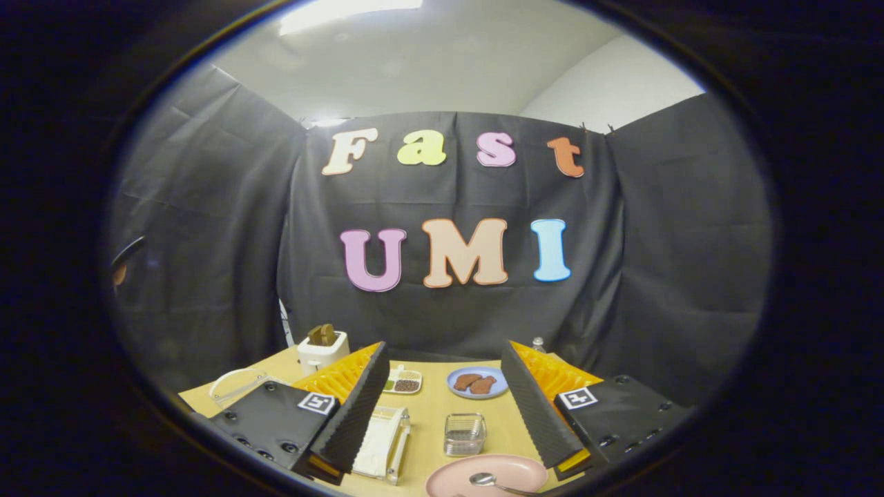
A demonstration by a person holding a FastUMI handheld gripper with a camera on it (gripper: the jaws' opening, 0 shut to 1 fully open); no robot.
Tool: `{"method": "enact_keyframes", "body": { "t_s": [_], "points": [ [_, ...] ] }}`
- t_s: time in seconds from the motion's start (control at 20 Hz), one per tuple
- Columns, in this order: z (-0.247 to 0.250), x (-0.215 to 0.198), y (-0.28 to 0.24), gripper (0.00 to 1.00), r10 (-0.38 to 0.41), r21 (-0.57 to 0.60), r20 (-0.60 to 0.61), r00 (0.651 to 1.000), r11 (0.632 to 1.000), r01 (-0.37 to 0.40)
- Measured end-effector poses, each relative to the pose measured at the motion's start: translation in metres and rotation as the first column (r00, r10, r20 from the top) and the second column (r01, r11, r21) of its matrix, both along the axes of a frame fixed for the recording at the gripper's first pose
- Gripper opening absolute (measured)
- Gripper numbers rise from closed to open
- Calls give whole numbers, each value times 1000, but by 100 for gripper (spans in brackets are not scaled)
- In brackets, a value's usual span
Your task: Take the plate from the dish rack, then take the spoon from the basket and place it into the plate.
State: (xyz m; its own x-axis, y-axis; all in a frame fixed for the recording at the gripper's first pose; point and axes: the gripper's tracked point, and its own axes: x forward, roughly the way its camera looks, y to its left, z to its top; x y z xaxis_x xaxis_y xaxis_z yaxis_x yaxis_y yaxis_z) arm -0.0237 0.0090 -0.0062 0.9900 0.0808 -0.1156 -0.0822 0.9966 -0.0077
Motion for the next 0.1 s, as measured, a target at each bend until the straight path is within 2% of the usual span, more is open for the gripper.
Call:
{"method": "enact_keyframes", "body": {
  "t_s": [0.1],
  "points": [
    [5, 1, 0, 100, -4, -15, 18, 1000, 1000, 4]
  ]
}}
